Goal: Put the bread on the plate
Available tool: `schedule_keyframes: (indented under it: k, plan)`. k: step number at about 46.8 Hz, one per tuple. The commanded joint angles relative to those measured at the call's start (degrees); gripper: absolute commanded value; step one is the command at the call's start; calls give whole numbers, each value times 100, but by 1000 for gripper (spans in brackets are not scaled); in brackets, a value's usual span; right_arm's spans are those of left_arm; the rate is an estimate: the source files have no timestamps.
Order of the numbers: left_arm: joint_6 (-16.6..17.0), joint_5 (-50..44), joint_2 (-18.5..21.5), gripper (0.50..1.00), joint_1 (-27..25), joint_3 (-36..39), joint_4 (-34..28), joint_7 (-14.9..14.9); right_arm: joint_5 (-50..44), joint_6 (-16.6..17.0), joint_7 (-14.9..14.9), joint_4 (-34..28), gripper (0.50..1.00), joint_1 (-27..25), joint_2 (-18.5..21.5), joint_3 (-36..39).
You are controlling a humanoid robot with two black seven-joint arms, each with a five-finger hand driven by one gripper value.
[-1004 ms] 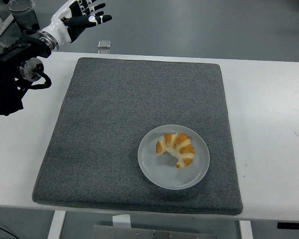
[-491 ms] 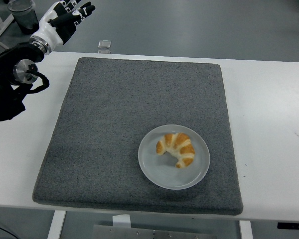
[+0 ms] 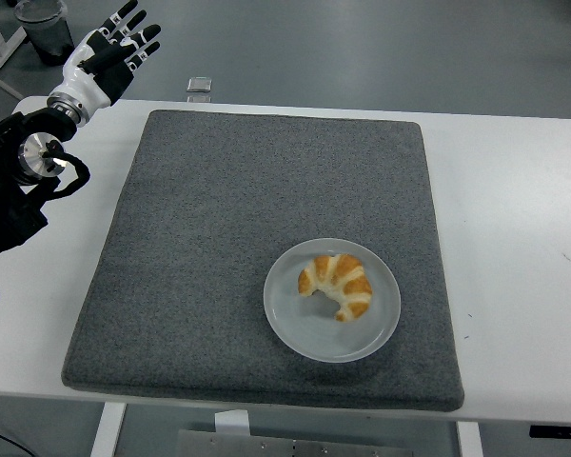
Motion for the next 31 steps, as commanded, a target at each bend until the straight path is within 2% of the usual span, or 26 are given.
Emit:
schedule_keyframes:
  k: [1,31]
  plan:
    - [-9,-24,11,992,29,1,2,6,-1,2,0,0,930,0,0,0]
    - [-97,-7,20,992,179,-61,-6,-90,-9,2,9,0,930,0,0,-9]
